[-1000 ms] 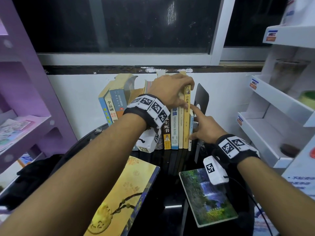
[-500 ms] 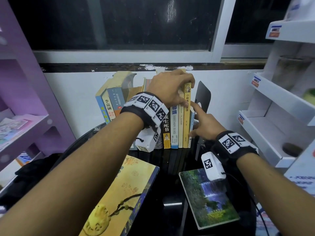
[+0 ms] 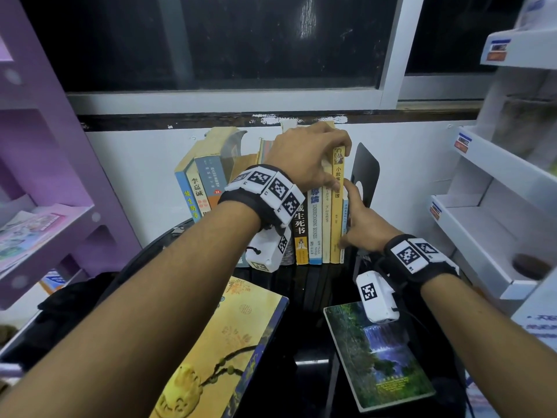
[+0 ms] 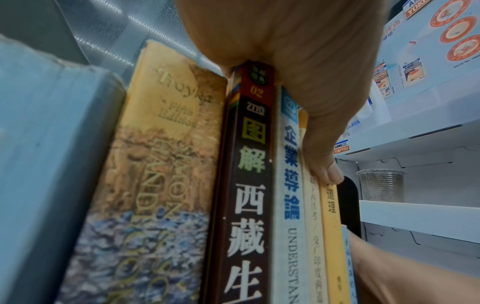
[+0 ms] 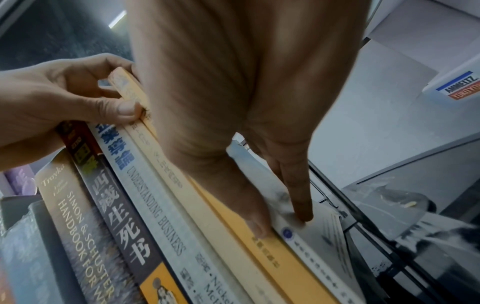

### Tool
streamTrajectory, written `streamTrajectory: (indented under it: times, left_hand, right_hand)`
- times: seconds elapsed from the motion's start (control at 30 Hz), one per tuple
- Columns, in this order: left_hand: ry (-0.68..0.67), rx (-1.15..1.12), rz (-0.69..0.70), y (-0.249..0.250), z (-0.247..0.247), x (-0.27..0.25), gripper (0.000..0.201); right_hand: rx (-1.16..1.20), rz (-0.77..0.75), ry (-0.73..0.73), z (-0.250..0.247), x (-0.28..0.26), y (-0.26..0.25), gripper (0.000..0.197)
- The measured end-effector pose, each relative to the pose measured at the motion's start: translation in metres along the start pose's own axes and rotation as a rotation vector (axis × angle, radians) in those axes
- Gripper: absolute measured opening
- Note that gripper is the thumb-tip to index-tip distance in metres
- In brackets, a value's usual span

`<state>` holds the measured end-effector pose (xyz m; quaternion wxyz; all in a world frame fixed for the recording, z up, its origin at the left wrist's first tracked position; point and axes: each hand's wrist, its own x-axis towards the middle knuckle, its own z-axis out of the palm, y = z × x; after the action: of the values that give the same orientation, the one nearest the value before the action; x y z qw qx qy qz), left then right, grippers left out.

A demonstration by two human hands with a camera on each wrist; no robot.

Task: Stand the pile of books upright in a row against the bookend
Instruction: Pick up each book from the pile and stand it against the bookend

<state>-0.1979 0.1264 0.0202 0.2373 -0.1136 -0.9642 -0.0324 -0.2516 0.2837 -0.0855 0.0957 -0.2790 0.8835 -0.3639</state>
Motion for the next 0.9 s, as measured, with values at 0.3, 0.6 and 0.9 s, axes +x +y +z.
streamTrajectory:
  times: [0.3,0.6,0.9]
  left_hand:
    - [0.014,-0.016,0.003,-0.001,0.001,-0.001,0.048]
    - [0.004,-0.012,0.005,0.0,-0.001,-0.002,0.047]
    - [0.003,-0.018,0.001,-0.001,0.0,-0.002,0.047]
  right_hand:
    - [0.176,-0.039,-0.01,-0.001,0.0,0.007,0.122]
    - [0.282,-0.032,-0.079,0.0,0.003,0.014,0.125]
    - [0.307,-0.04,-0.106,-0.001,0.003,0.015,0.125]
